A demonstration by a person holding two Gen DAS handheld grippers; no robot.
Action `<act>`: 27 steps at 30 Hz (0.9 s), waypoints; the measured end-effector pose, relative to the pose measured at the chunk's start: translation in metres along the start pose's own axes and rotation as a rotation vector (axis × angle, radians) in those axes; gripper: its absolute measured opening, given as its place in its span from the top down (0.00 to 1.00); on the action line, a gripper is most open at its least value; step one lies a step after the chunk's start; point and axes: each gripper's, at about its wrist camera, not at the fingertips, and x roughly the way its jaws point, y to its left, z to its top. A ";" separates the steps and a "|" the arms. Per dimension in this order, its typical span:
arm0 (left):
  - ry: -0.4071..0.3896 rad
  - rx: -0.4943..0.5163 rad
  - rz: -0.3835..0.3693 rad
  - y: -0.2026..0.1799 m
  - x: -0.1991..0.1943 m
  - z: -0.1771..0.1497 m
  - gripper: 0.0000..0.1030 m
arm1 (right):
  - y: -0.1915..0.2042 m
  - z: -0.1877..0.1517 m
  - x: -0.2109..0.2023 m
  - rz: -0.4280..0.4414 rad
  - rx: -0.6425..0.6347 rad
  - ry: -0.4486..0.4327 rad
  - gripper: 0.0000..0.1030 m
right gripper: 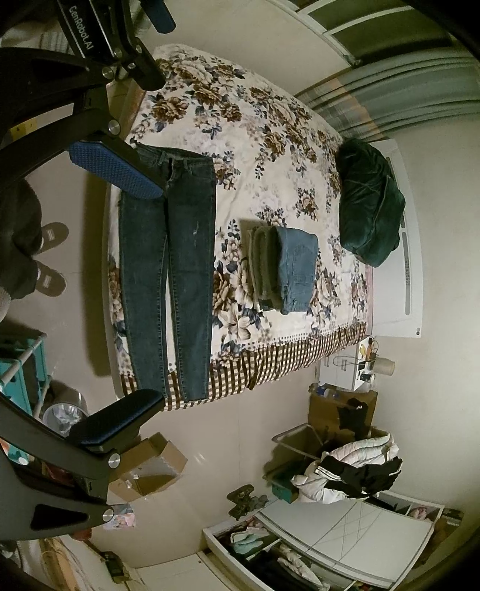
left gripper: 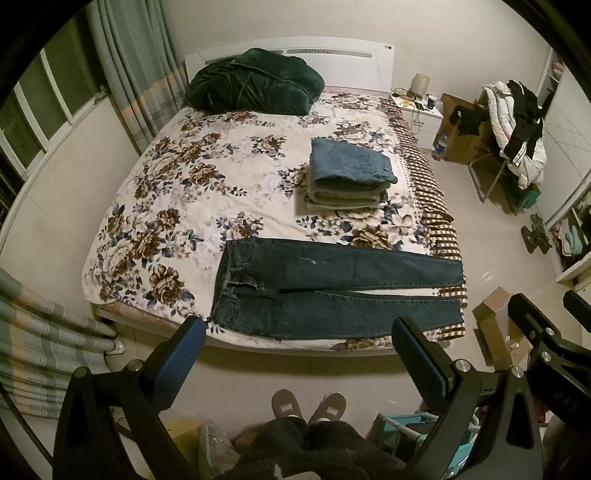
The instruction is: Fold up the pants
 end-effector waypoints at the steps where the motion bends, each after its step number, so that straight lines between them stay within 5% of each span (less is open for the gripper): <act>1: -0.001 -0.001 0.001 0.000 0.000 0.000 0.00 | 0.000 -0.001 0.000 0.000 0.000 -0.001 0.00; 27: -0.006 0.000 -0.006 -0.003 -0.005 0.001 0.00 | 0.004 -0.002 -0.004 -0.002 -0.002 -0.004 0.00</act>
